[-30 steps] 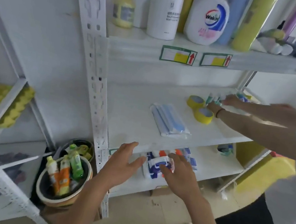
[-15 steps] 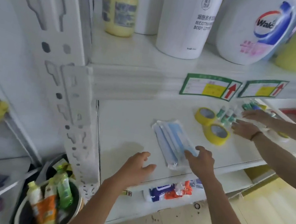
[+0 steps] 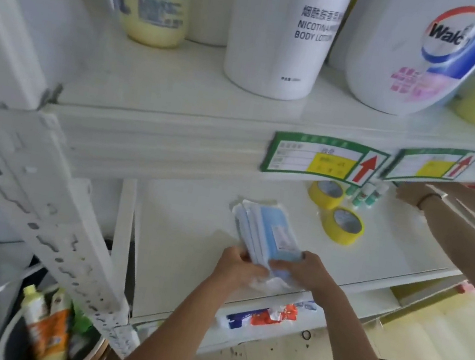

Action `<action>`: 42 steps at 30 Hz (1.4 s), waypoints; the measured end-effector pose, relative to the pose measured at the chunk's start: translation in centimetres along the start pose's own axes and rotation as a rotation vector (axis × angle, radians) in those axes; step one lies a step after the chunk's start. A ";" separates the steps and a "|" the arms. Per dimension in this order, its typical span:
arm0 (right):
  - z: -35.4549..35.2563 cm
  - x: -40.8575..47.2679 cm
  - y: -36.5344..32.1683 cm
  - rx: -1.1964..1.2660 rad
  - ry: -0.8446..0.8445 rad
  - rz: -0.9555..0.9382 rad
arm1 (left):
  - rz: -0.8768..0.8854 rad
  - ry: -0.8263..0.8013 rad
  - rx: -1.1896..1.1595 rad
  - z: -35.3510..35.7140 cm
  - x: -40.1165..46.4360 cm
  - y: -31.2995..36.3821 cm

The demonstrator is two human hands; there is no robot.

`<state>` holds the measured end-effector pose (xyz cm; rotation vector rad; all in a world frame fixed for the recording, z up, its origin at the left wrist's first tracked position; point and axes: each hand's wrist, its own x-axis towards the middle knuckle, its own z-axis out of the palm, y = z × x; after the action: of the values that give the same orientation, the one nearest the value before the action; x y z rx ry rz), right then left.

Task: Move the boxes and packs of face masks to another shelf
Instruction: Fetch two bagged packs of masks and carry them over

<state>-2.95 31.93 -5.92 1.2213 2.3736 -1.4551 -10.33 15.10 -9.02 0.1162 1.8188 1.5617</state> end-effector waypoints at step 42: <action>26.4 -36.2 10.3 -0.018 -0.979 -0.444 | 0.070 0.949 -0.630 -12.6 -54.1 -30.0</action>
<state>20.38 -7.43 -10.61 -0.1145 1.9422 -1.5893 33.48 -30.35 -10.98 -1.0147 1.8276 2.3952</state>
